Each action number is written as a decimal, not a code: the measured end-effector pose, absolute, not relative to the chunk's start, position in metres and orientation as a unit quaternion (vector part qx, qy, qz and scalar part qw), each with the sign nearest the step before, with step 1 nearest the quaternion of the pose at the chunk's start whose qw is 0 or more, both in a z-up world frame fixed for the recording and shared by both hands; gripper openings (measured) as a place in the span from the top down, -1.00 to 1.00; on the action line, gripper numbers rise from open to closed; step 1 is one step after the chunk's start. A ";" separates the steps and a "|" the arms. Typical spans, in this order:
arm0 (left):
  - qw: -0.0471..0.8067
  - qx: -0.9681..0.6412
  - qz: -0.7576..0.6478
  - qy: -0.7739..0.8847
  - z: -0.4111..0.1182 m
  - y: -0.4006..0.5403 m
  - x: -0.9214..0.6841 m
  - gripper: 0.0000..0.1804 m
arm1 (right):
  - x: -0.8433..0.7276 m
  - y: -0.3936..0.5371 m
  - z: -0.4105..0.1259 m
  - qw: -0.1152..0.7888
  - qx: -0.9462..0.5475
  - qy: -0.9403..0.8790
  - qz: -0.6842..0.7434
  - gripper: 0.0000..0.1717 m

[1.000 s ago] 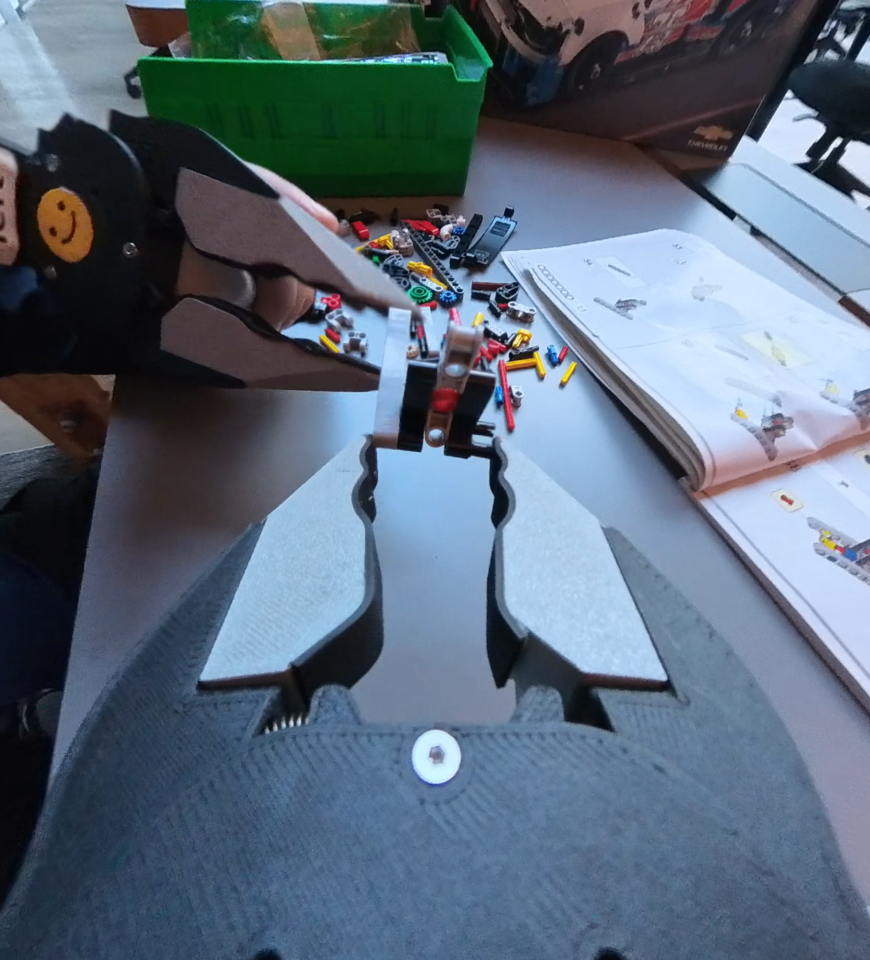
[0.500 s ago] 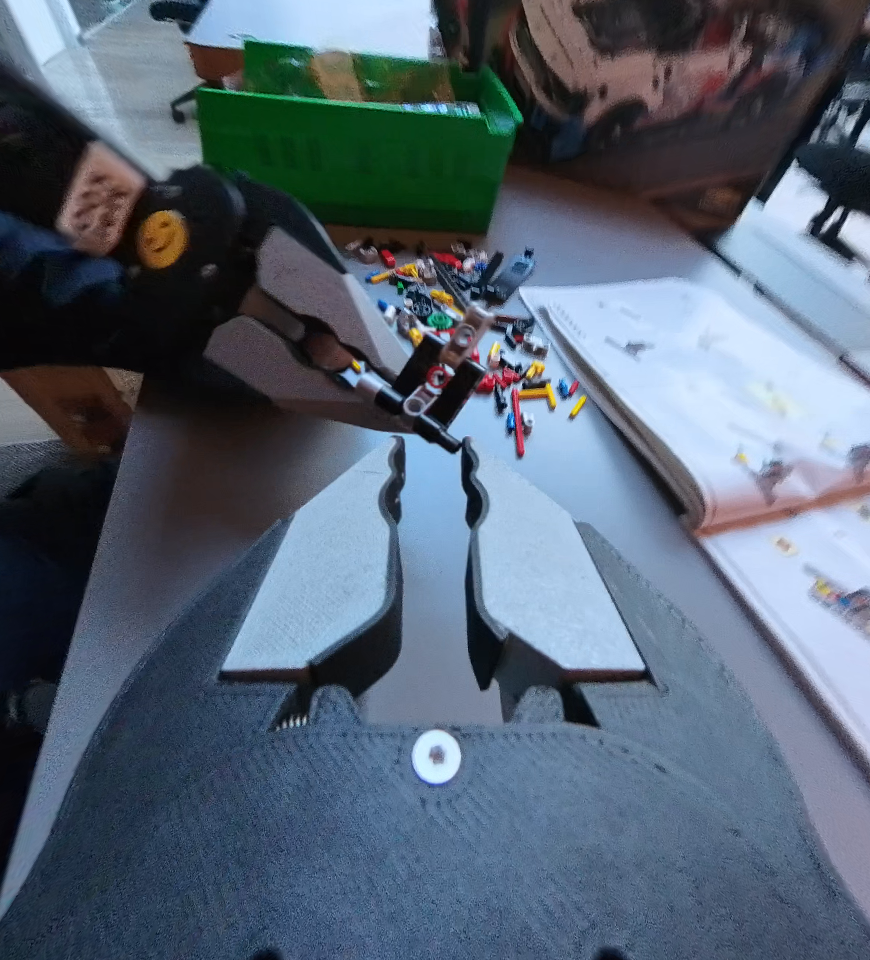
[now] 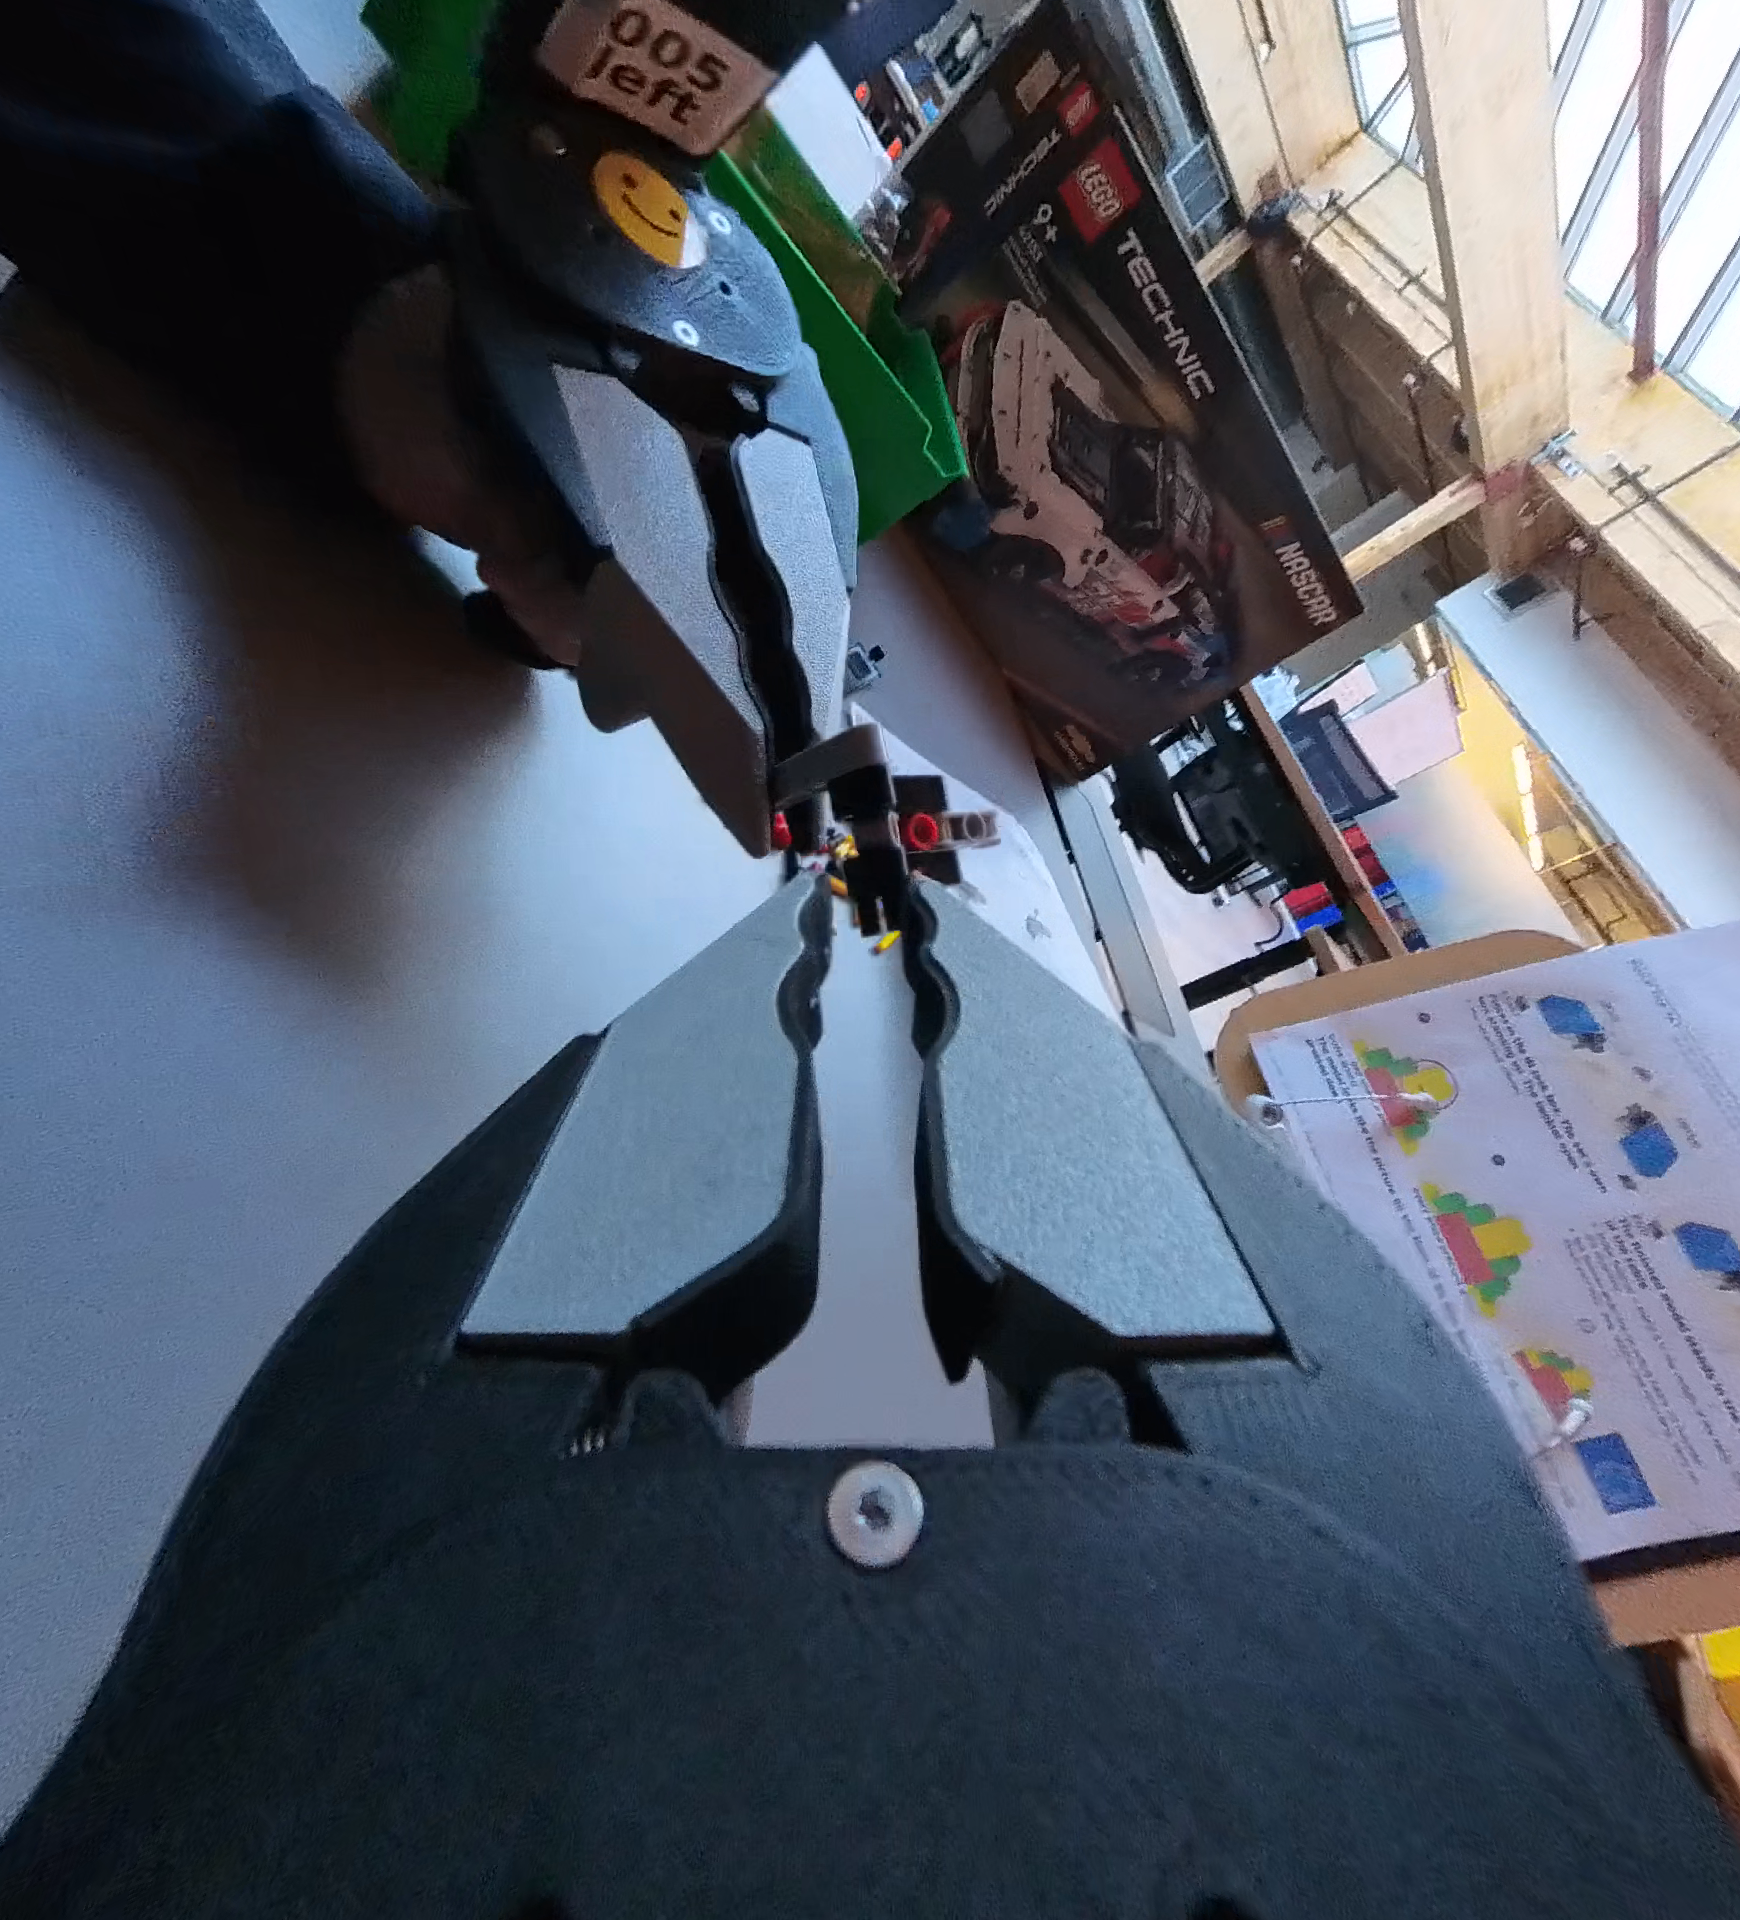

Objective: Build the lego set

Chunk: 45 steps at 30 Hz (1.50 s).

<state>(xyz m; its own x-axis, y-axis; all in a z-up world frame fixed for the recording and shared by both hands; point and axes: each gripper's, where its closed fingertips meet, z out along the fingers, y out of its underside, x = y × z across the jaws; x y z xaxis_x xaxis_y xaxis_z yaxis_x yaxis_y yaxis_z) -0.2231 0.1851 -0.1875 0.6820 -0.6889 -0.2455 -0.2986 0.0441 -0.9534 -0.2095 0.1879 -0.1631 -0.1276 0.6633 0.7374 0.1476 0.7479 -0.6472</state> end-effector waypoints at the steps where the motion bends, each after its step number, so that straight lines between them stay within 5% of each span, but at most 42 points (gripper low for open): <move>1: 0.610 -0.683 -0.190 0.355 -0.188 0.185 -0.222 0.96 | -0.210 0.191 -0.164 0.593 -0.293 -0.718 0.219 0.89; 21: 0.372 -0.721 -0.561 0.162 -0.199 0.175 -0.207 0.95 | -0.209 0.189 -0.186 0.519 -0.295 -0.749 0.287 0.83; 32: 0.312 -0.727 -0.580 0.195 -0.206 0.162 -0.194 0.95 | -0.189 0.172 -0.195 0.440 -0.237 -0.796 0.342 0.83; 45: 0.309 -0.753 -0.558 0.163 -0.215 0.172 -0.197 0.95 | -0.194 0.183 -0.209 0.478 -0.219 -0.821 0.222 0.85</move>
<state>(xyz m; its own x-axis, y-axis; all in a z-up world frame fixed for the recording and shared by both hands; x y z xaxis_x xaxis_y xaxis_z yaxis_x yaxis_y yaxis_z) -0.1967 0.1721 -0.2150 0.3239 -0.5905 0.7392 0.0998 -0.7556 -0.6473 -0.1935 0.1830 -0.2088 -0.4474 0.5716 0.6879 0.1481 0.8059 -0.5733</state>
